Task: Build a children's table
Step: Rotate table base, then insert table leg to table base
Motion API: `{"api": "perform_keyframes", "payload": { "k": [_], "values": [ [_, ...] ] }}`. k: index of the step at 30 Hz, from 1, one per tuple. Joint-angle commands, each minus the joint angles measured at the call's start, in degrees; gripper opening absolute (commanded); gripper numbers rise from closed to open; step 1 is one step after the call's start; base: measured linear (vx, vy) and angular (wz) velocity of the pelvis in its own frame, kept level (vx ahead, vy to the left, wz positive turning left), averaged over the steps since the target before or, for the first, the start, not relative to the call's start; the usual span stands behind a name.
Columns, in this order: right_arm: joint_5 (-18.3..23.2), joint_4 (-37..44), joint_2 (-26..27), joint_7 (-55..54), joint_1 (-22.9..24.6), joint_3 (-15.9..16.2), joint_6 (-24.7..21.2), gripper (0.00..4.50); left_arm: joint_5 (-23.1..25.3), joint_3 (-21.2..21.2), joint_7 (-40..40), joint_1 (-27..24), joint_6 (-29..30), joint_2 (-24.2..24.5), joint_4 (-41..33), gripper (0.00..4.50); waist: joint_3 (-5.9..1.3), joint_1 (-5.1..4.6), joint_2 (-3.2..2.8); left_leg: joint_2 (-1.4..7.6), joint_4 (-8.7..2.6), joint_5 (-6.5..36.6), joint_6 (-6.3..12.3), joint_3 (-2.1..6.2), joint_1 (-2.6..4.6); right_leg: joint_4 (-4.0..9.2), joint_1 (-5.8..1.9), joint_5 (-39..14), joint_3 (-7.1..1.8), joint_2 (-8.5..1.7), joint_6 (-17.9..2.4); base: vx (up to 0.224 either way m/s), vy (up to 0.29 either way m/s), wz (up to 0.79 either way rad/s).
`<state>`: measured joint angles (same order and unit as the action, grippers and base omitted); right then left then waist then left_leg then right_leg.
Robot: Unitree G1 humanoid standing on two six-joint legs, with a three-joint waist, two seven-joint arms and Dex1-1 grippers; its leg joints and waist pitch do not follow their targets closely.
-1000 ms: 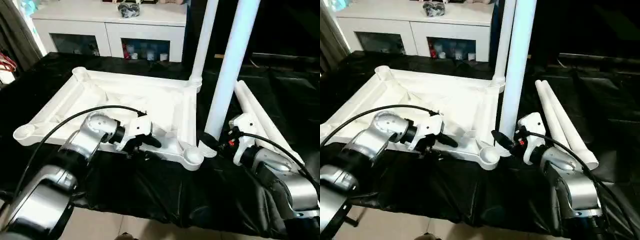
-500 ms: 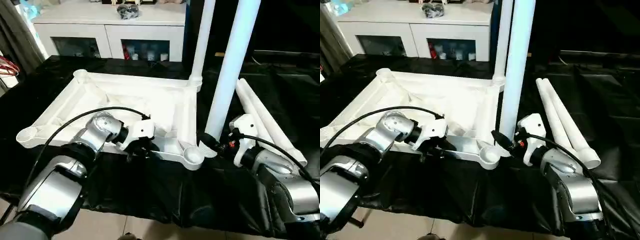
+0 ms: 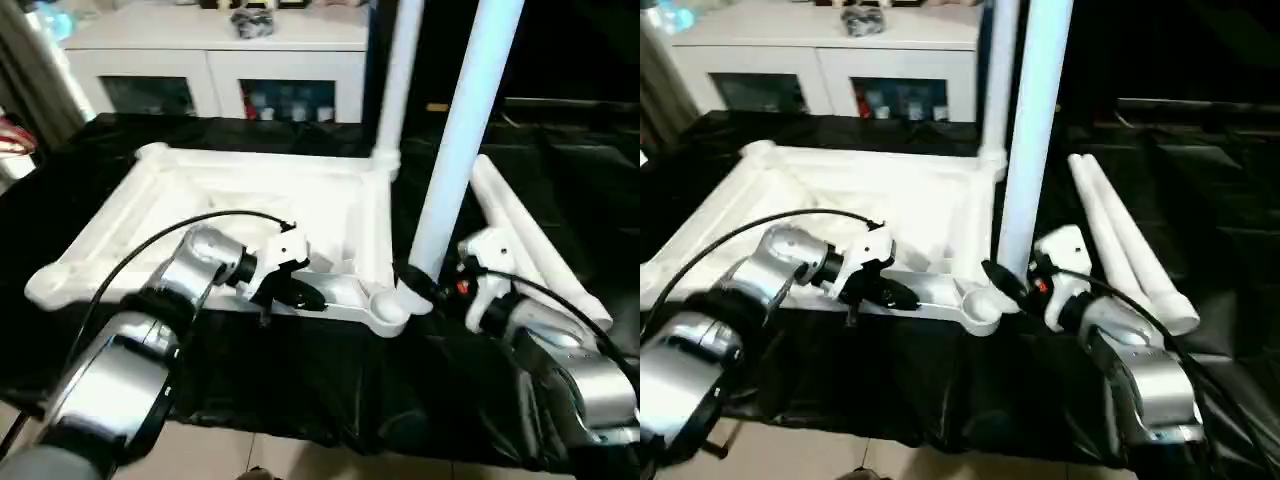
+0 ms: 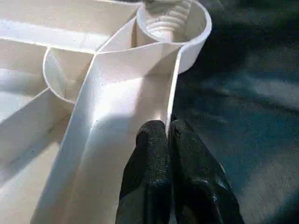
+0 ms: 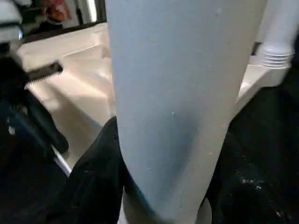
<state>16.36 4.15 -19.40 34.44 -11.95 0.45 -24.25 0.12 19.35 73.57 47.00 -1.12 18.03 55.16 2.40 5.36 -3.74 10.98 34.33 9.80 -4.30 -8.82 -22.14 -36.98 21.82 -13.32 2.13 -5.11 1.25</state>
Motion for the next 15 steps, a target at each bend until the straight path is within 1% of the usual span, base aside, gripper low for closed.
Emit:
{"api": "perform_keyframes", "payload": {
  "k": [1,2,3,4,5,6,7,8,9,10,11,12,13,14,15],
  "values": [
    [0.57,-0.84,0.58,-0.67,-1.55,-0.26,-0.02,1.91,-0.03,-1.84,-7.37,-2.71,4.15,0.13,-2.93,0.07,-3.49,0.17,1.07,1.2,-3.95,10.06,2.21,-0.06,0.55,4.63,-2.78,-0.87,-1.49,-2.72,-15.72,0.0,0.0,0.0],
    [0.39,-1.5,0.9,-0.93,-2.12,-0.17,0.03,1.91,0.24,-2.33,-10.22,-4.07,5.51,-0.21,-5.02,0.07,-3.5,0.1,1.48,1.11,-3.93,9.92,2.34,-0.16,0.54,4.82,-2.8,-1.43,-1.5,-2.65,-15.36,0.0,0.0,0.0],
    [0.29,-2.04,1.27,-1.2,-2.65,-0.06,0.0,1.91,0.88,-2.78,-12.11,-5.76,7.24,-0.42,-7.78,0.07,-3.51,0.06,1.97,1.2,-4.0,9.68,2.5,-0.18,0.53,4.78,-2.89,-1.83,-1.5,-2.68,-15.15,0.0,0.0,0.0],
    [0.16,-2.76,1.88,-1.91,-3.5,0.0,-0.28,1.91,2.47,-2.83,-14.11,-8.71,10.01,-0.4,-12.93,0.07,-3.54,0.04,1.69,1.34,-4.03,8.63,2.77,-0.17,0.54,4.67,-2.66,-2.56,-1.49,-2.71,-14.55,0.0,0.0,0.0],
    [0.14,-2.89,1.99,-2.05,-3.65,-0.01,-0.34,1.91,2.74,-2.82,-14.47,-9.23,10.41,-0.4,-13.81,0.07,-3.49,-0.15,1.58,1.51,-4.15,8.74,2.76,-0.11,0.53,4.73,-2.67,-2.6,-1.51,-2.79,-14.57,0.0,0.0,0.0],
    [0.38,-3.53,2.42,-2.3,-4.3,-0.14,-0.59,1.91,3.28,-2.73,-15.14,-10.94,11.49,-0.5,-16.66,0.07,-3.3,-0.35,2.35,1.28,-4.2,8.99,2.71,-0.28,0.4,5.11,-2.58,-4.04,-1.45,-2.49,-13.76,0.0,0.0,0.0],
    [0.38,-3.53,2.42,-2.3,-4.3,-0.14,-0.59,1.91,3.28,-2.73,-15.14,-10.94,11.49,-0.5,-16.66,0.07,-3.42,-0.27,2.05,1.42,-4.24,9.13,2.52,-0.2,0.55,4.88,-2.59,-4.27,-1.49,-2.66,-13.77,0.0,0.0,0.0],
    [0.57,-4.94,3.02,-2.68,-5.52,-0.35,-1.19,1.91,3.58,-2.47,-16.64,-13.85,13.88,-0.61,-22.11,0.07,-3.35,-0.43,2.56,1.51,-4.27,9.36,2.44,-0.37,0.68,5.01,-2.33,-4.55,-1.59,-2.53,-13.63,0.0,0.0,0.0],
    [0.66,-5.85,3.21,-2.81,-6.26,-0.44,-1.76,1.91,3.49,-2.2,-17.38,-15.56,15.28,-0.67,-25.39,0.07,-3.33,-0.47,2.3,1.58,-4.4,9.15,2.29,-0.22,0.59,4.81,-2.42,-4.54,-1.51,-2.63,-13.61,0.0,0.0,0.0],
    [0.79,-6.53,3.31,-2.78,-6.79,-0.52,-2.12,1.9,3.52,-2.06,-17.79,-16.3,16.01,-0.67,-26.74,0.0,-3.28,-0.5,2.15,1.66,-4.41,9.2,2.27,-0.24,0.68,4.88,-2.22,-4.5,-1.55,-2.62,-13.67,0.0,0.0,0.0],
    [0.99,-8.28,3.43,-2.54,-8.08,-0.72,-2.39,1.9,3.35,-1.89,-18.63,-17.37,17.03,-0.77,-28.58,0.0,-3.3,-0.66,3.06,1.6,-4.34,8.73,2.49,-0.38,0.69,4.79,-2.22,-4.0,-1.56,-2.45,-13.73,0.0,0.0,0.0],
    [0.98,-9.27,3.46,-2.32,-8.79,-0.78,-2.21,1.9,3.06,-1.93,-19.1,-17.76,17.48,-0.88,-29.22,0.0,-3.16,-0.53,2.61,1.49,-4.38,9.02,2.35,-0.47,0.81,5.04,-1.9,-4.73,-1.61,-2.36,-13.52,0.0,0.0,0.0],
    [0.98,-9.27,3.46,-2.32,-8.79,-0.78,-2.21,1.9,3.06,-1.93,-19.1,-17.76,17.48,-0.88,-29.22,0.0,-3.23,-0.52,2.5,1.57,-4.38,9.47,2.08,-0.49,0.94,4.99,-1.83,-4.77,-1.63,-2.42,-13.52,0.0,0.0,0.0],
    [0.97,-10.56,3.39,-1.6,-9.68,-0.71,-1.46,1.9,3.06,-1.75,-19.66,-18.5,18.17,-0.81,-30.93,0.0,-3.21,-0.55,3.2,1.64,-4.51,9.98,1.72,-0.56,0.92,5.06,-1.93,-4.4,-1.63,-2.33,-13.22,0.0,0.0,0.0],
    [1.39,-12.26,3.48,-0.64,-10.84,-0.83,-0.96,1.9,3.29,-1.29,-19.55,-19.2,18.17,-0.53,-32.58,0.0,-3.2,-0.5,3.18,1.64,-4.53,9.92,1.63,-0.48,0.78,4.89,-2.07,-3.92,-1.65,-2.41,-13.12,0.0,0.0,0.0]
  ]
}}
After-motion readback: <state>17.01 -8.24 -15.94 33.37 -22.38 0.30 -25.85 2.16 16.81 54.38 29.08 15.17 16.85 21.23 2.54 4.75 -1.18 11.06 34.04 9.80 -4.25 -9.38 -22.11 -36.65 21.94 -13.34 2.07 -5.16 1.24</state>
